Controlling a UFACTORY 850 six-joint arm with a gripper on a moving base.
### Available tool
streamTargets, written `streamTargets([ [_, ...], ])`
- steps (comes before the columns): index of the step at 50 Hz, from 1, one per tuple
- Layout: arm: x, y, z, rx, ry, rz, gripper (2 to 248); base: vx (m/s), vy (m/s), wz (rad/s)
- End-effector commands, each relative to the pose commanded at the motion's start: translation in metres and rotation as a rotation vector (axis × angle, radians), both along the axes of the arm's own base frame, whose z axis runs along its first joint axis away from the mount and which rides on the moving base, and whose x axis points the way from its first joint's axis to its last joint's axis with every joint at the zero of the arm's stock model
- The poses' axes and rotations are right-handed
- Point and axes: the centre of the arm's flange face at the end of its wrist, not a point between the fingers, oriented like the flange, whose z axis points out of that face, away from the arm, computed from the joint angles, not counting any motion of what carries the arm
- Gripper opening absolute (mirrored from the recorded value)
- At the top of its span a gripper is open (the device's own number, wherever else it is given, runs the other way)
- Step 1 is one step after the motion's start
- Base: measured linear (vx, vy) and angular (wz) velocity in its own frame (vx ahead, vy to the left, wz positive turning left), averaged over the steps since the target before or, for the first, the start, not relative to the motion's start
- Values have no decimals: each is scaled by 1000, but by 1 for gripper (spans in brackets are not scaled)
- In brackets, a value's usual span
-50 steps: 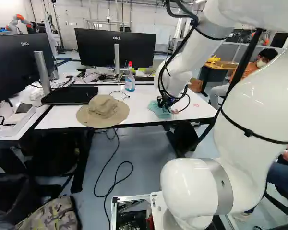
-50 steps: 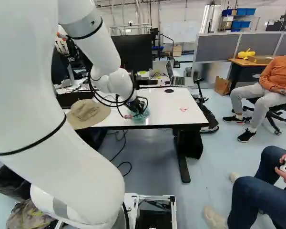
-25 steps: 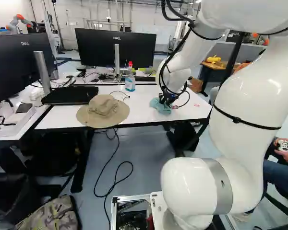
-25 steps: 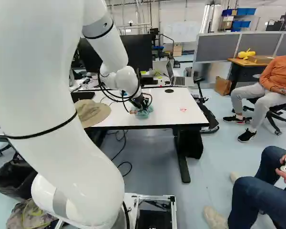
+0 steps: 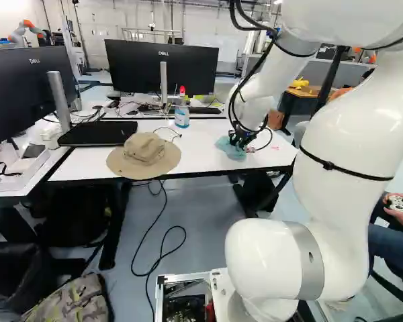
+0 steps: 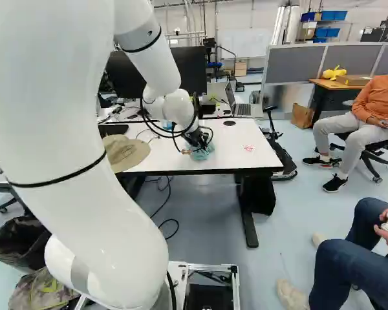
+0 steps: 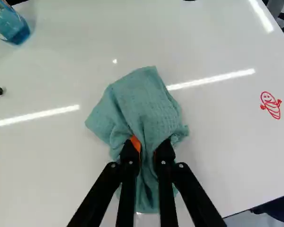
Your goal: Clean the table with the green towel
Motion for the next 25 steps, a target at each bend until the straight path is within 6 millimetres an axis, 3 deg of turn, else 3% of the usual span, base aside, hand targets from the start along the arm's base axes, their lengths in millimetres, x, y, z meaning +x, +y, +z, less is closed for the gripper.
streamTargets([
  [25, -36, 33, -1, 1, 6, 62, 48, 0, 0, 0],
])
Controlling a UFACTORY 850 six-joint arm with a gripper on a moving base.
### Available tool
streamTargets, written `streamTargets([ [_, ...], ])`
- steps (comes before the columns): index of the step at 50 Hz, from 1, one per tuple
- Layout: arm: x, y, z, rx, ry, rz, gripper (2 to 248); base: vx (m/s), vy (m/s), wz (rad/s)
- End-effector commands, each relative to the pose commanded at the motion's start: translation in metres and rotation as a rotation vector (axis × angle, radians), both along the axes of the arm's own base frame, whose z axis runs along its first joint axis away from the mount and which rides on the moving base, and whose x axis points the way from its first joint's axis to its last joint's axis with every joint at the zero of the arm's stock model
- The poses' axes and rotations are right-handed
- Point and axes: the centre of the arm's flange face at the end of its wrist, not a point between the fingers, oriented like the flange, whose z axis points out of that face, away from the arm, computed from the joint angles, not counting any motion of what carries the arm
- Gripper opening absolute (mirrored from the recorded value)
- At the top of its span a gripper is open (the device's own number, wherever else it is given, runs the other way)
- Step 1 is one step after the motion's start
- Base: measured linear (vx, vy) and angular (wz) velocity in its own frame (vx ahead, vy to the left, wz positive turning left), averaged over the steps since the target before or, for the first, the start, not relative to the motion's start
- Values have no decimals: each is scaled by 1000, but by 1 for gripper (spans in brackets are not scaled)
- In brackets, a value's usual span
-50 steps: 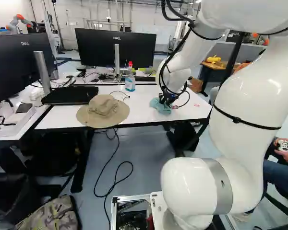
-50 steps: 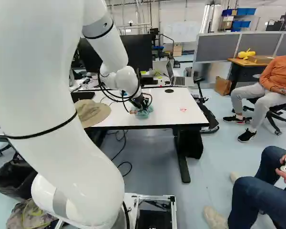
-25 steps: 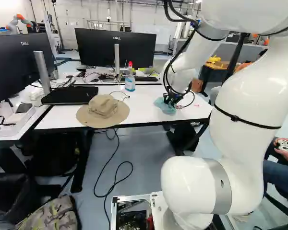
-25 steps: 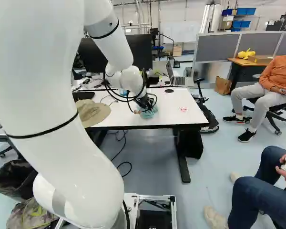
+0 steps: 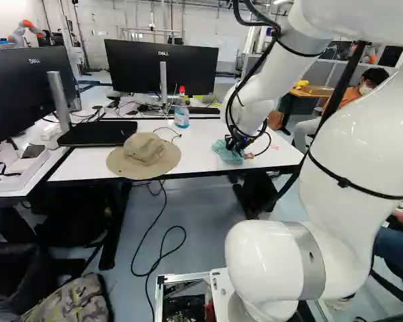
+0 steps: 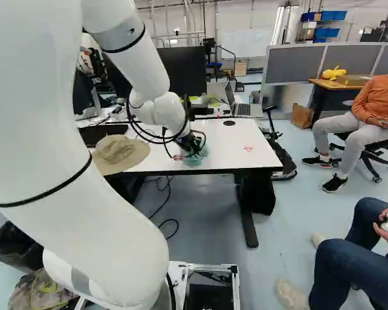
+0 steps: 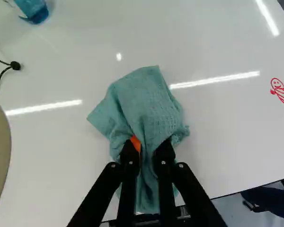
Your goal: Clean the table with the green towel
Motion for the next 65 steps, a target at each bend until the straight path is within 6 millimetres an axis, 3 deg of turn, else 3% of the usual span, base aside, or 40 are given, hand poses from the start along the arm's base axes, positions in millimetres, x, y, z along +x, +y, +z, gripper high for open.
streamTargets([
  [14, -6, 22, 0, 0, 0, 51, 48, 0, 0, 0],
  [38, 36, 21, 1, 0, -4, 57, 48, 0, 0, 0],
  [65, 24, 19, 19, -1, -7, 51, 48, 0, 0, 0],
])
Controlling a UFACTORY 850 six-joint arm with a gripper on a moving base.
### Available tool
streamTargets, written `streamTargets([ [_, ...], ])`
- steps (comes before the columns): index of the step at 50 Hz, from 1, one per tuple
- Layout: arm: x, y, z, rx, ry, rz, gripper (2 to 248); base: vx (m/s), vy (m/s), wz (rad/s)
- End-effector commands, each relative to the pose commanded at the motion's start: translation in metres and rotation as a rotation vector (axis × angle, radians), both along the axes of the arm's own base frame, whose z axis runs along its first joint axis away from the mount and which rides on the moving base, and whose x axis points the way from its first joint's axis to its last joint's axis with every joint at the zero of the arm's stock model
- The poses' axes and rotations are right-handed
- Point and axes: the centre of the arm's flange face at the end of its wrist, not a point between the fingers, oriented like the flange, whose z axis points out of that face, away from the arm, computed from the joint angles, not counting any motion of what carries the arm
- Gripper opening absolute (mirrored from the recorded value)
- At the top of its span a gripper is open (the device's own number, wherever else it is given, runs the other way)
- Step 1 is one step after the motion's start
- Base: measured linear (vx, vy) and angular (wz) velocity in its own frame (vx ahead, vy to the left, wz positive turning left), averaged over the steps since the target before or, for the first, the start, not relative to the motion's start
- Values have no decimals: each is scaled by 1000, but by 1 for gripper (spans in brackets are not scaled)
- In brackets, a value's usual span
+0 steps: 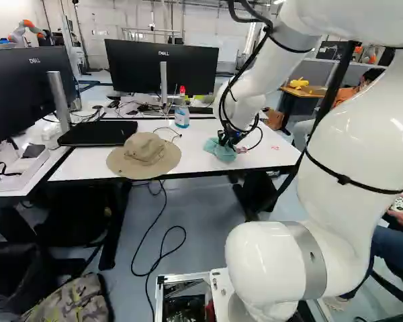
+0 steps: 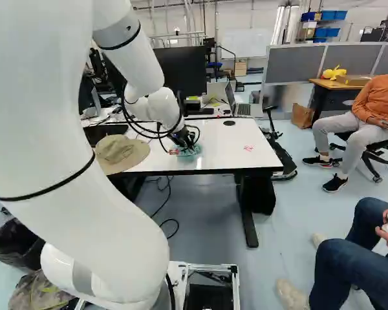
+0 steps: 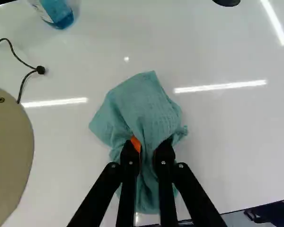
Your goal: Clean the table with the green towel
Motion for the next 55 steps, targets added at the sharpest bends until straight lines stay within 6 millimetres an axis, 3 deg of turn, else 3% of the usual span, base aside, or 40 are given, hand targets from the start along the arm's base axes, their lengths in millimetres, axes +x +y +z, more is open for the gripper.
streamTargets([
  [32, -9, 3, 30, 15, 141, 2, 48, 0, 0, 0],
  [55, -29, 12, 54, 34, 256, 12, 48, 0, 0, 0],
])
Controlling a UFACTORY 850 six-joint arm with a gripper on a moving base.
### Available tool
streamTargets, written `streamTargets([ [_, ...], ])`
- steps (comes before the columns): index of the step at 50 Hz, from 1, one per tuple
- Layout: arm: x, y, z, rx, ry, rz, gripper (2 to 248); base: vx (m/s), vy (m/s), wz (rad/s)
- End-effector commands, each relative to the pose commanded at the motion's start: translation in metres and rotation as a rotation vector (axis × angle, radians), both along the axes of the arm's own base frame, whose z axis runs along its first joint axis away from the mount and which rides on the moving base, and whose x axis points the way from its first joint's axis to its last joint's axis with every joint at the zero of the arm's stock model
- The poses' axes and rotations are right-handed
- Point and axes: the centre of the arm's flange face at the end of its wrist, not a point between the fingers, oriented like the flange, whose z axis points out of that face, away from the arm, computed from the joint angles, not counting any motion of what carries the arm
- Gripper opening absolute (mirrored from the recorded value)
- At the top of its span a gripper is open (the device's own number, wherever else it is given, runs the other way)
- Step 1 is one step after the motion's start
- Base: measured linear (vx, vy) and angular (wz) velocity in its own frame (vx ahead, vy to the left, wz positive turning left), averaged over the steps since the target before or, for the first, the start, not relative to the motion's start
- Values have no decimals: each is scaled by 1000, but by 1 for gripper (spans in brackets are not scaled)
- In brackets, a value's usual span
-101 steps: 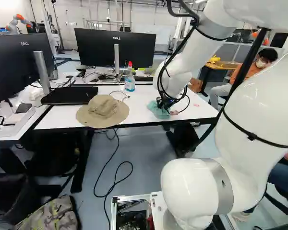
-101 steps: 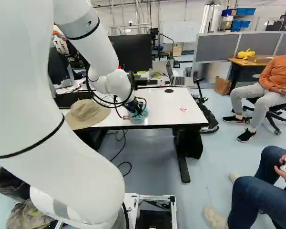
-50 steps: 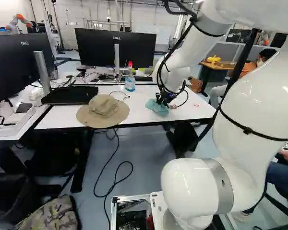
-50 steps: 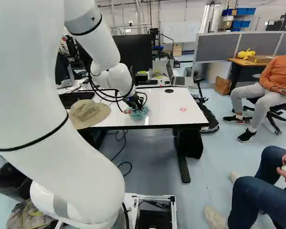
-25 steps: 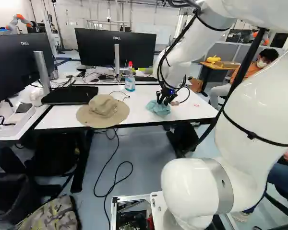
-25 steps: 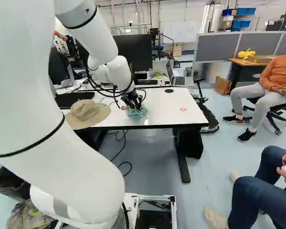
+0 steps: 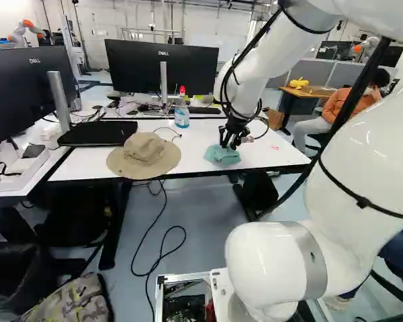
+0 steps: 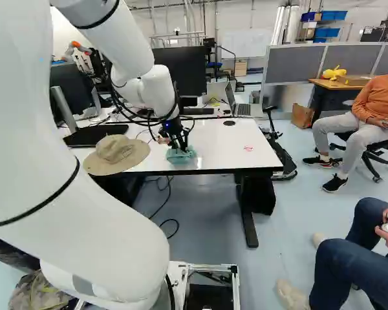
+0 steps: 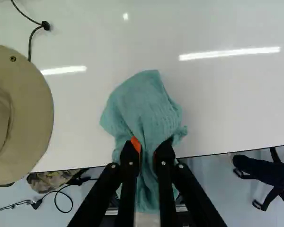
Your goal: Clean the table with the green towel
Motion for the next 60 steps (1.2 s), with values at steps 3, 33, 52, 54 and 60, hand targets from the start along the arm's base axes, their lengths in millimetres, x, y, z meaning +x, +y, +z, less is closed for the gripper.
streamTargets([
  [3, -3, 1, 3, 2, 10, 1, 48, 0, 0, 0],
  [33, 0, -14, 7, 6, 15, -39, 48, 0, 0, 0],
  [52, 20, -50, 11, -7, -86, -119, 48, 0, 0, 0],
  [54, 22, -54, 11, -9, -97, -127, 48, 0, 0, 0],
  [60, 27, -66, 12, -13, -121, -150, 48, 0, 0, 0],
])
